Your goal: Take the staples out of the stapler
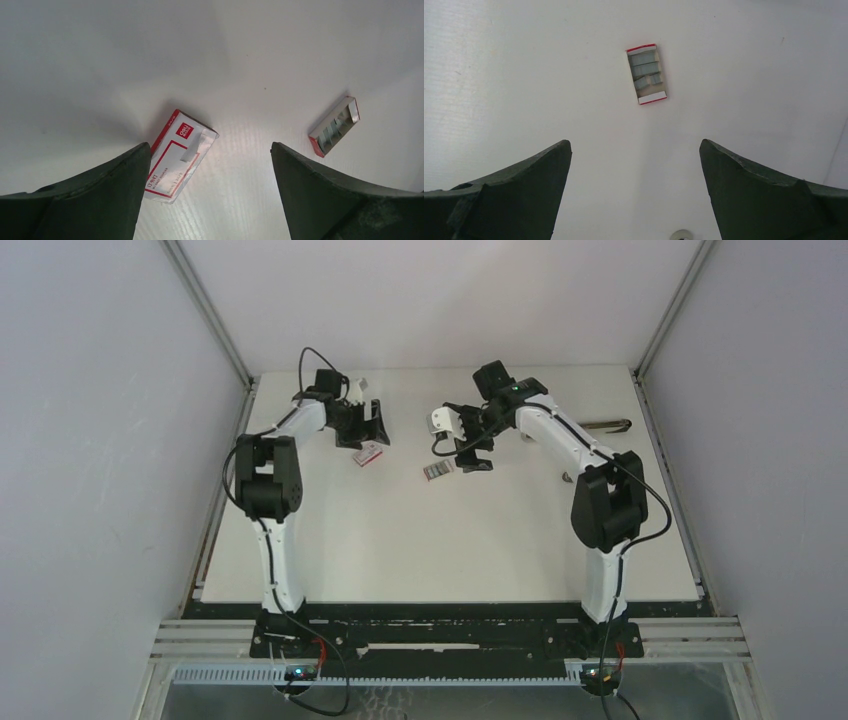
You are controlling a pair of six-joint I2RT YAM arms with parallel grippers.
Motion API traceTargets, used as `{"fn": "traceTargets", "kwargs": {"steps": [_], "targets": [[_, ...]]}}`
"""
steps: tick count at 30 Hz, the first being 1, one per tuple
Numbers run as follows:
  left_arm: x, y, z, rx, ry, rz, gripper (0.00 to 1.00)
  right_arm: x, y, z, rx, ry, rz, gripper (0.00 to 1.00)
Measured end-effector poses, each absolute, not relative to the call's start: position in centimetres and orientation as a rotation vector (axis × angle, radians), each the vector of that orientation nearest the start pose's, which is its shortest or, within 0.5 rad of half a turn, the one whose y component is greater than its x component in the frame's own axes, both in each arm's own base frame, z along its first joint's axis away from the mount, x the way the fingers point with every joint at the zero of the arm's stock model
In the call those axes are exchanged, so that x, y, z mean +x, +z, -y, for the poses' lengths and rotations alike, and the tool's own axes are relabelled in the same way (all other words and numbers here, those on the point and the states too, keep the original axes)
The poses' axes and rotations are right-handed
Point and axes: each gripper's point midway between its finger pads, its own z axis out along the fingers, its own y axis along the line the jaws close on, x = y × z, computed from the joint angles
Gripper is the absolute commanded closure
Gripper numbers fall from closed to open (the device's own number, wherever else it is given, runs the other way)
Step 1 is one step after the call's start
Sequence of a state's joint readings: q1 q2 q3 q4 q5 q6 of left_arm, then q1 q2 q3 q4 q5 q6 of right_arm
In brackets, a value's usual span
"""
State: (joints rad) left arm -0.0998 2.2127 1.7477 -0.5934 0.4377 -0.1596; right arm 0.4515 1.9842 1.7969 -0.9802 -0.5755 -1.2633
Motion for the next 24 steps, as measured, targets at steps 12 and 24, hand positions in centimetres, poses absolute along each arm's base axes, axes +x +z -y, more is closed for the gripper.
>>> {"fn": "traceTargets", "kwargs": {"steps": [12,24], "targets": [[46.1,4.2,16.9,0.370,-0.714,-2.646,0.20,38.8,14.5,-24.1,-1.961,0.486,-1.550,0.00],[40.9,3.4,20.0,0.602,-0.801,-2.663,0.22,37.2,12.7,-23.6,-2.012,0.523,-1.548,0.00]]}}
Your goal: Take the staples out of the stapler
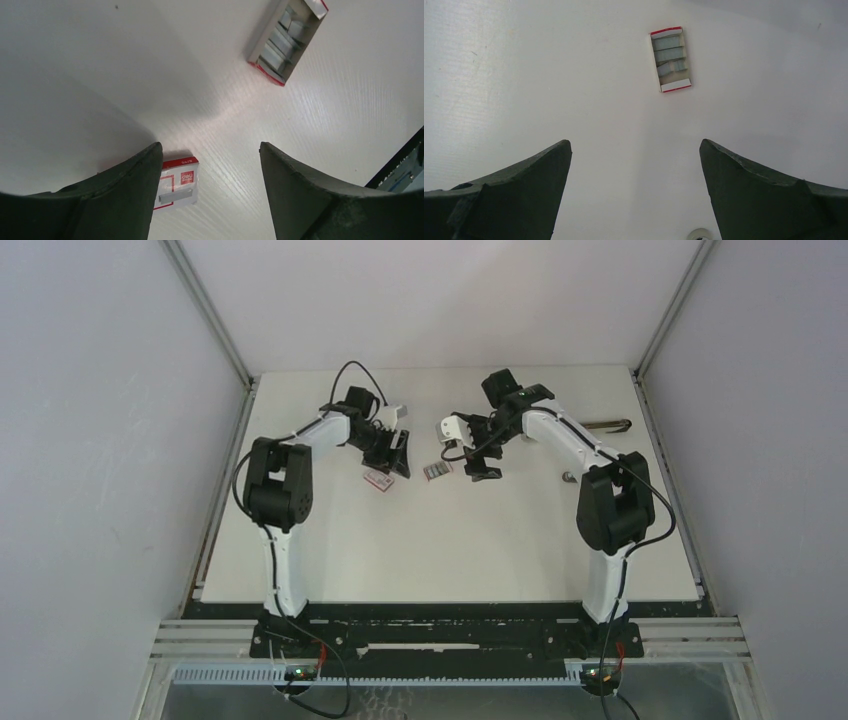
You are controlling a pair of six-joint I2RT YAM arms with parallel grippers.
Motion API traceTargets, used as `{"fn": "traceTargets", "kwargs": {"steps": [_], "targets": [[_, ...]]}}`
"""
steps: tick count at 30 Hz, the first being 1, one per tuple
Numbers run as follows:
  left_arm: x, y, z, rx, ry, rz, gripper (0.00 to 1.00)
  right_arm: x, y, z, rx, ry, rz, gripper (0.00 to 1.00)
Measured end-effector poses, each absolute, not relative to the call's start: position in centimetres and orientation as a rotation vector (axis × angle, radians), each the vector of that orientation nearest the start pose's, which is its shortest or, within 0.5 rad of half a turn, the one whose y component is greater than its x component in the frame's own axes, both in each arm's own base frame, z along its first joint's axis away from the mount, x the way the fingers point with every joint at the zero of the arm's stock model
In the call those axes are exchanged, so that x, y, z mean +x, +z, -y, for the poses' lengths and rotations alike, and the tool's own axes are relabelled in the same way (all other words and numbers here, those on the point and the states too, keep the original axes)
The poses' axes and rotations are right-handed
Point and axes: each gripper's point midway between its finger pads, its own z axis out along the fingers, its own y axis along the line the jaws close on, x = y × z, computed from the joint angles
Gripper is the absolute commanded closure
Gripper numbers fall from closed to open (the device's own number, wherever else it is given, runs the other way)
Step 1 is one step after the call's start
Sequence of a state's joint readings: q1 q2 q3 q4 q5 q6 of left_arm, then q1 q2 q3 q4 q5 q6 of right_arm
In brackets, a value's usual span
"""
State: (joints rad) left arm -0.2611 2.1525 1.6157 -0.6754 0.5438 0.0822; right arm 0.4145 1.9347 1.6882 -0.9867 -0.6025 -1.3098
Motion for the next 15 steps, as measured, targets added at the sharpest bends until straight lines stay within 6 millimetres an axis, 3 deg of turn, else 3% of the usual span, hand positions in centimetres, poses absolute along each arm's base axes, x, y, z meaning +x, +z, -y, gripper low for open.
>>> {"fn": "traceTargets", "kwargs": {"steps": [4,8,15], "targets": [[39.8,3.6,19.6,0.590,-0.805,-2.672,0.11,37.4,12.6,-23.7,-2.029,0.503,-1.532,0.00],[40.2,4.4,19.2,0.557,-0.804,-2.656,0.01,38.0,12.7,-23.9,-2.032,0.479,-1.514,0.00],[42.6,10.5,15.9,0.438,-0.799,-2.506,0.00,42.2,11.8,-26.1,-2.045,0.454,-1.475,0.00]]}}
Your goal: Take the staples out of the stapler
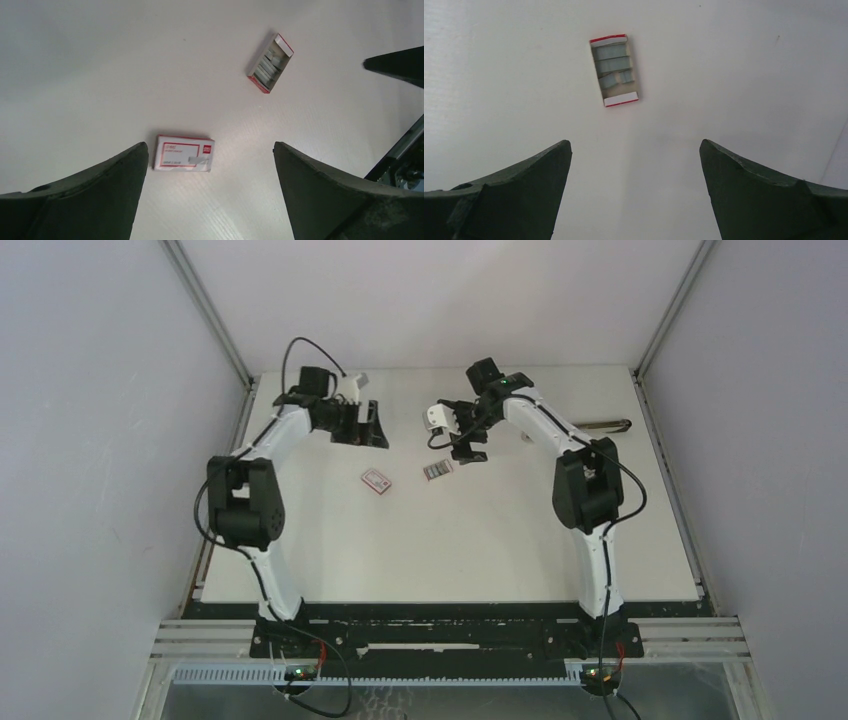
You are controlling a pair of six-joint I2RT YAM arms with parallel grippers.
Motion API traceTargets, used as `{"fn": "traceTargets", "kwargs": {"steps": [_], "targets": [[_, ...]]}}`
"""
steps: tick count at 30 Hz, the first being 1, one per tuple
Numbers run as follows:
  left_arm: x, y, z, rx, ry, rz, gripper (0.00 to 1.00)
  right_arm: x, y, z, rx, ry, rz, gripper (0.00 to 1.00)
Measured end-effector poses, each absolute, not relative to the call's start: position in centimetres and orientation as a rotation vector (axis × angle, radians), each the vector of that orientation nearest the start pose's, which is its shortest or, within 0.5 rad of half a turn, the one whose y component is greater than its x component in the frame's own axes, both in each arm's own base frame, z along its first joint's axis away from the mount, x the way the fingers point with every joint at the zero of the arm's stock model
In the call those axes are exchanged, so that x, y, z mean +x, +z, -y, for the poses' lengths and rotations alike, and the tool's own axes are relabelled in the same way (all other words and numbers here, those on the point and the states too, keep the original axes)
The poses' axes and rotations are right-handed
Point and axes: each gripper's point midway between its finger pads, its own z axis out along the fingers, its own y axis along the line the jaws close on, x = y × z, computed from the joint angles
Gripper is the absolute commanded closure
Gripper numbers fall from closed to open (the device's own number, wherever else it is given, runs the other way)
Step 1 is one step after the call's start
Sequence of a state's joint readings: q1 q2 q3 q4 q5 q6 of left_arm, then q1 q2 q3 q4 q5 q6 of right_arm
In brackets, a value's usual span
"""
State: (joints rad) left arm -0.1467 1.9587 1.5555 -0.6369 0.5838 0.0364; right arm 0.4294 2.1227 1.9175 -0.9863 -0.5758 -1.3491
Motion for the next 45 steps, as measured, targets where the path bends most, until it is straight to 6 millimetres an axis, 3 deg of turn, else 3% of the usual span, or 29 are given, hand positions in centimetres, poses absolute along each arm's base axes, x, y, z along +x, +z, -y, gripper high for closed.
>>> {"fn": "traceTargets", "kwargs": {"steps": [4,7,9,12,15,29,37,45], "targets": [[43.5,13.5,12.5,0.355,-0.767,-2.412,0.00,43.3,9.4,-27.5,-2.078,0.468,-1.486,0.00],[42.7,12.6,10.7,0.300,-0.761,-2.429,0.00,42.9,7.5,-28.6,-2.112,0.500,-1.496,0.01],[41.6,10.9,10.3,0.276,-0.773,-2.467,0.00,42.8,6.5,-29.3,-2.131,0.515,-1.496,0.01],[39.6,8.5,10.5,0.260,-0.808,-2.534,0.00,42.9,5.3,-30.1,-2.150,0.527,-1.496,0.01],[38.6,7.6,10.7,0.255,-0.834,-2.556,0.00,42.7,4.6,-30.6,-2.170,0.538,-1.496,0.03],[39.5,6.9,10.9,0.185,-0.878,-2.498,0.00,41.6,2.4,-30.2,-2.258,0.525,-1.522,0.18],[39.9,6.2,11.3,0.152,-0.914,-2.494,0.00,41.5,2.3,-30.4,-2.265,0.526,-1.518,0.22],[40.2,5.9,11.3,0.126,-0.922,-2.493,0.00,41.0,2.3,-30.9,-2.280,0.530,-1.502,0.37]]}}
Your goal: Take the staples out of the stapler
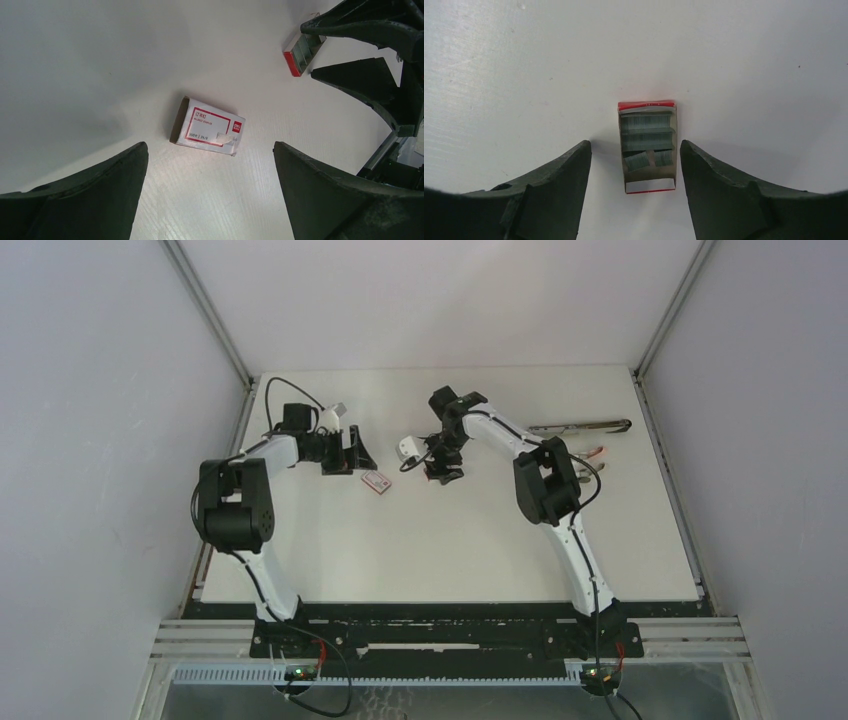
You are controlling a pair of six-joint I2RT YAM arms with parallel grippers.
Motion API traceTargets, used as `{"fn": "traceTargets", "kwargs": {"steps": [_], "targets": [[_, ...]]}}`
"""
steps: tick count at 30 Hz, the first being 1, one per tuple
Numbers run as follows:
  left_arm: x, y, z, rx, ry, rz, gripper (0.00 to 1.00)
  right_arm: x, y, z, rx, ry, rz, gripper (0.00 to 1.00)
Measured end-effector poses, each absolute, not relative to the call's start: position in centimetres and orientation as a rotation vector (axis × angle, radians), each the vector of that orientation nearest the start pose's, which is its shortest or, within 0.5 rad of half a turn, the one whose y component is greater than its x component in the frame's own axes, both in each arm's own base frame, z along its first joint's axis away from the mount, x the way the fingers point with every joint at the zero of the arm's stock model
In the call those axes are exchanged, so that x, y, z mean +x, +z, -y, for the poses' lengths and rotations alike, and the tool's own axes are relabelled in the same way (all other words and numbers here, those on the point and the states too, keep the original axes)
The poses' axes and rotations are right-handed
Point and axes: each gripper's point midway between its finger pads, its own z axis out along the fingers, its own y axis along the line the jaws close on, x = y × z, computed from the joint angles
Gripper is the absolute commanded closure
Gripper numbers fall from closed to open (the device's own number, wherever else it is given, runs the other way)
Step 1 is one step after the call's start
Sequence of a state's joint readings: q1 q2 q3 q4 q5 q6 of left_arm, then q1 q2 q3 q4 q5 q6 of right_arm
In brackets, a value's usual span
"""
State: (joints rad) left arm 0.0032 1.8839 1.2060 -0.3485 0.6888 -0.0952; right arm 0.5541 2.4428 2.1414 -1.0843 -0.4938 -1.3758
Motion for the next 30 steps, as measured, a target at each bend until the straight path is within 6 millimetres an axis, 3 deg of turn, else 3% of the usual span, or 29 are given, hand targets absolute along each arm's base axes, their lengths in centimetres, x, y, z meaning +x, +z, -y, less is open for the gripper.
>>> {"fn": "traceTargets", "kwargs": {"steps": [5,12,30], "targets": [[40.38,5.79,11.40,0.128,-0.927,-2.487,0.00,40.92,2.17,-31.08,-2.284,0.528,-1.502,0.38],[40.49,5.70,11.46,0.121,-0.932,-2.485,0.00,41.02,2.12,-30.97,-2.285,0.517,-1.509,0.47],[40.40,5.50,11.61,0.106,-0.947,-2.480,0.00,41.53,2.12,-31.32,-2.222,0.516,-1.580,0.51]]}}
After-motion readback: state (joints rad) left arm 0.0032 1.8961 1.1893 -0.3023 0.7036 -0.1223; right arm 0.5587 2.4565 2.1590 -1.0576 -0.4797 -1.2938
